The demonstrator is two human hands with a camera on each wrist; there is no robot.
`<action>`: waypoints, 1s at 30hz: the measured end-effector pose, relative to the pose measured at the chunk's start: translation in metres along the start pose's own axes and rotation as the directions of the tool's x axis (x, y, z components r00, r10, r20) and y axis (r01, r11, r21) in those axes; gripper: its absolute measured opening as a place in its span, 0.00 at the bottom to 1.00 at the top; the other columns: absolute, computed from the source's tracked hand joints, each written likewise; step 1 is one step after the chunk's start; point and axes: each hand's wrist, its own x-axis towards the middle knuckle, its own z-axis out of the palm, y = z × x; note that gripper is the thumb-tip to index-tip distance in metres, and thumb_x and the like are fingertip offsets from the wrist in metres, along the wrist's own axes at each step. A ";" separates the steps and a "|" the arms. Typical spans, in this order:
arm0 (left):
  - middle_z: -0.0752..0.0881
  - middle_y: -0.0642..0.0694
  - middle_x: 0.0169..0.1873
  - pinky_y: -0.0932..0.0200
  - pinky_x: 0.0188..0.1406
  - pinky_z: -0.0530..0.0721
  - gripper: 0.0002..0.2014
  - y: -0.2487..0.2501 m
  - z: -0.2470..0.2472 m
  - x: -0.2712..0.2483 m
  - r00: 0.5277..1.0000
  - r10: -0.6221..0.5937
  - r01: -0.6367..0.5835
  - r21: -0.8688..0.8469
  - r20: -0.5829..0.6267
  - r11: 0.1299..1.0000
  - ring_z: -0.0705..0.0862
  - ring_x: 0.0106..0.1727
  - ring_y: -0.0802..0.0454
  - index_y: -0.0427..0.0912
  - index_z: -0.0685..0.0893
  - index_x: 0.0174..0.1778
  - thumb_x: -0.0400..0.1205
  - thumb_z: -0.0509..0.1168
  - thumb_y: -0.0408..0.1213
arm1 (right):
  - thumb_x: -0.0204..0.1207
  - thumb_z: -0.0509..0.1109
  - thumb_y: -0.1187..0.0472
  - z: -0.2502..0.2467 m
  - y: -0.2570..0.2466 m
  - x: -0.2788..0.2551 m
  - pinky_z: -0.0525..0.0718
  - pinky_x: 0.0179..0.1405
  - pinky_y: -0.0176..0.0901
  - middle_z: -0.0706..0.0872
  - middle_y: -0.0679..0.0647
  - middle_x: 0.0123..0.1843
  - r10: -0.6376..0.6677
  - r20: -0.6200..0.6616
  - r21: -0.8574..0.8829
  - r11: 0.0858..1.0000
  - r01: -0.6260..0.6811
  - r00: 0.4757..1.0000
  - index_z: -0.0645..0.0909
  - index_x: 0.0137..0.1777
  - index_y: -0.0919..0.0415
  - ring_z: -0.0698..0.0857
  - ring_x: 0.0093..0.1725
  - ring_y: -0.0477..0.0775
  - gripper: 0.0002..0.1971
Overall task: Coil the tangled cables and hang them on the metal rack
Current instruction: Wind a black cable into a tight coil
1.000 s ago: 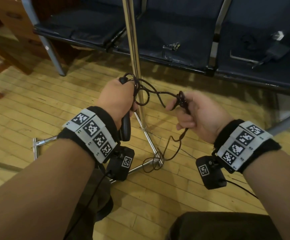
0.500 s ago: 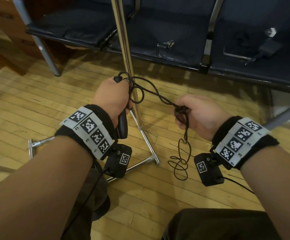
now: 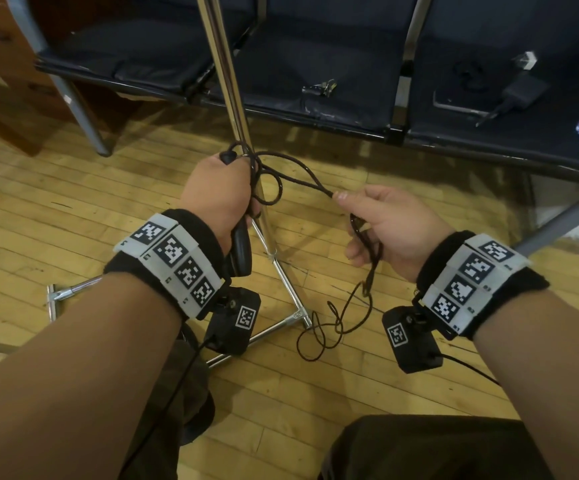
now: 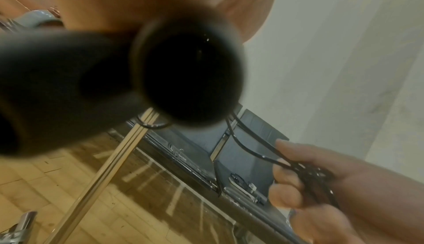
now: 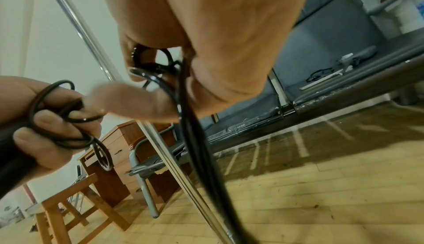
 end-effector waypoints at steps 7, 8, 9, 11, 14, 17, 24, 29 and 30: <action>0.84 0.49 0.35 0.62 0.21 0.78 0.03 0.000 0.001 0.002 0.999 -0.020 0.019 -0.031 -0.039 0.999 0.80 0.20 0.60 0.49 0.82 0.53 0.90 0.64 0.42 | 0.87 0.67 0.67 -0.001 0.000 0.000 0.92 0.51 0.48 0.94 0.57 0.51 -0.087 0.080 0.064 0.995 0.082 0.993 0.89 0.56 0.65 0.93 0.47 0.54 0.08; 0.84 0.48 0.36 0.62 0.21 0.78 0.04 0.000 -0.001 0.004 0.998 -0.019 0.017 -0.046 -0.057 0.999 0.80 0.20 0.59 0.49 0.82 0.52 0.90 0.64 0.42 | 0.85 0.68 0.69 0.000 -0.001 -0.001 0.92 0.47 0.45 0.95 0.56 0.52 -0.084 0.114 0.050 0.996 0.079 0.990 0.89 0.57 0.64 0.93 0.46 0.54 0.08; 0.83 0.48 0.36 0.62 0.21 0.78 0.04 0.000 -0.003 0.005 0.997 -0.017 0.013 -0.054 -0.073 0.998 0.80 0.20 0.59 0.50 0.82 0.51 0.90 0.63 0.42 | 0.84 0.69 0.71 0.001 0.000 -0.001 0.92 0.45 0.44 0.94 0.56 0.53 -0.074 0.151 0.033 0.997 0.069 0.986 0.90 0.58 0.63 0.93 0.45 0.54 0.10; 0.83 0.48 0.36 0.62 0.20 0.78 0.04 -0.002 -0.005 0.008 0.995 -0.023 0.015 -0.081 -0.094 0.997 0.80 0.20 0.59 0.50 0.82 0.50 0.90 0.62 0.41 | 0.81 0.69 0.76 0.002 0.000 -0.001 0.93 0.43 0.46 0.91 0.59 0.56 -0.037 0.189 0.010 0.999 0.036 0.981 0.90 0.60 0.62 0.94 0.44 0.57 0.15; 0.83 0.48 0.37 0.62 0.19 0.77 0.04 -0.003 -0.011 0.013 0.989 -0.072 0.050 -0.165 -0.127 0.985 0.80 0.20 0.59 0.48 0.82 0.55 0.90 0.62 0.40 | 0.81 0.68 0.78 0.001 -0.003 0.001 0.94 0.42 0.51 0.88 0.61 0.53 -0.009 0.169 0.086 0.996 -0.006 0.986 0.87 0.60 0.63 0.94 0.41 0.59 0.14; 0.84 0.48 0.39 0.61 0.22 0.79 0.09 -0.002 -0.023 0.020 0.976 -0.136 0.093 -0.246 -0.167 0.965 0.81 0.23 0.57 0.48 0.83 0.64 0.89 0.62 0.40 | 0.84 0.69 0.72 0.001 -0.005 0.001 0.91 0.33 0.49 0.88 0.59 0.47 -0.013 0.100 0.183 0.983 -0.005 0.995 0.81 0.57 0.64 0.92 0.34 0.57 0.05; 0.84 0.48 0.40 0.60 0.24 0.81 0.16 0.000 -0.036 0.025 0.962 -0.167 0.094 -0.314 -0.214 0.945 0.83 0.24 0.57 0.47 0.82 0.72 0.89 0.62 0.41 | 0.91 0.62 0.51 -0.003 0.001 0.006 0.70 0.16 0.40 0.92 0.56 0.37 0.005 0.121 -0.268 0.963 0.028 0.993 0.82 0.60 0.58 0.72 0.19 0.49 0.12; 0.84 0.48 0.42 0.61 0.21 0.79 0.10 0.001 -0.033 0.014 0.983 -0.156 0.127 -0.258 -0.097 0.958 0.82 0.23 0.57 0.49 0.83 0.66 0.90 0.64 0.43 | 0.91 0.53 0.40 0.005 0.007 0.004 0.86 0.47 0.45 0.93 0.49 0.38 0.058 0.095 -0.595 0.803 0.010 0.994 0.91 0.44 0.57 0.88 0.37 0.47 0.30; 0.85 0.49 0.40 0.61 0.20 0.78 0.08 0.000 -0.029 0.009 0.992 -0.120 0.110 -0.201 -0.038 0.973 0.81 0.23 0.58 0.49 0.84 0.62 0.90 0.63 0.43 | 0.91 0.56 0.44 0.007 0.008 0.005 0.84 0.54 0.44 0.94 0.46 0.43 0.031 0.076 -0.569 0.822 0.018 0.997 0.92 0.46 0.54 0.89 0.44 0.45 0.25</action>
